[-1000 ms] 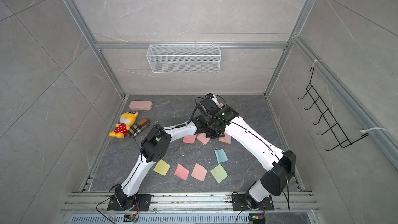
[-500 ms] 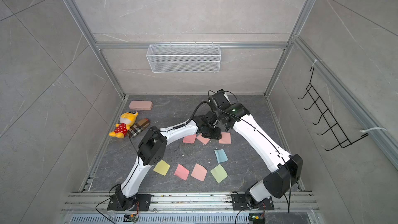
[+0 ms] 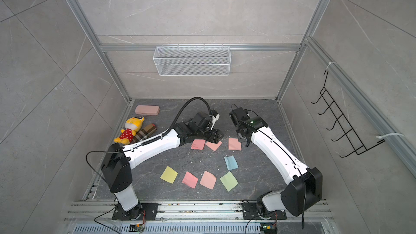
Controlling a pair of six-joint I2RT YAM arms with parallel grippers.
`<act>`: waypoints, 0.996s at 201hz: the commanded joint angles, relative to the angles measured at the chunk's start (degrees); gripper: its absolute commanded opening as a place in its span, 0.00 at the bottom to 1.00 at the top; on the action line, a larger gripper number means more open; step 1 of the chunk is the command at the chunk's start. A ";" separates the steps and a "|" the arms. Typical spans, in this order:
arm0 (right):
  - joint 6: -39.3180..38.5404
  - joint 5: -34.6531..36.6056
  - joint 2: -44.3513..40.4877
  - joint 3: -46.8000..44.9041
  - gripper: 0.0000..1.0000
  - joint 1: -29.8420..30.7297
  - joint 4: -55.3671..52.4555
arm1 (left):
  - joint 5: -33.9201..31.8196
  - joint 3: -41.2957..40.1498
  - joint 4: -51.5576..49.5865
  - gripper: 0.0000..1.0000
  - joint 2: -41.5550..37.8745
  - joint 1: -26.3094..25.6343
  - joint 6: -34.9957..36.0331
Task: Tear off pages from different memo pads
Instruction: Place the paper at the center of the board.
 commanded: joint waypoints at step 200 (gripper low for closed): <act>9.46 -21.43 11.93 -22.10 0.33 -0.47 11.44 | -7.06 -27.64 5.97 0.68 -25.58 4.93 -4.79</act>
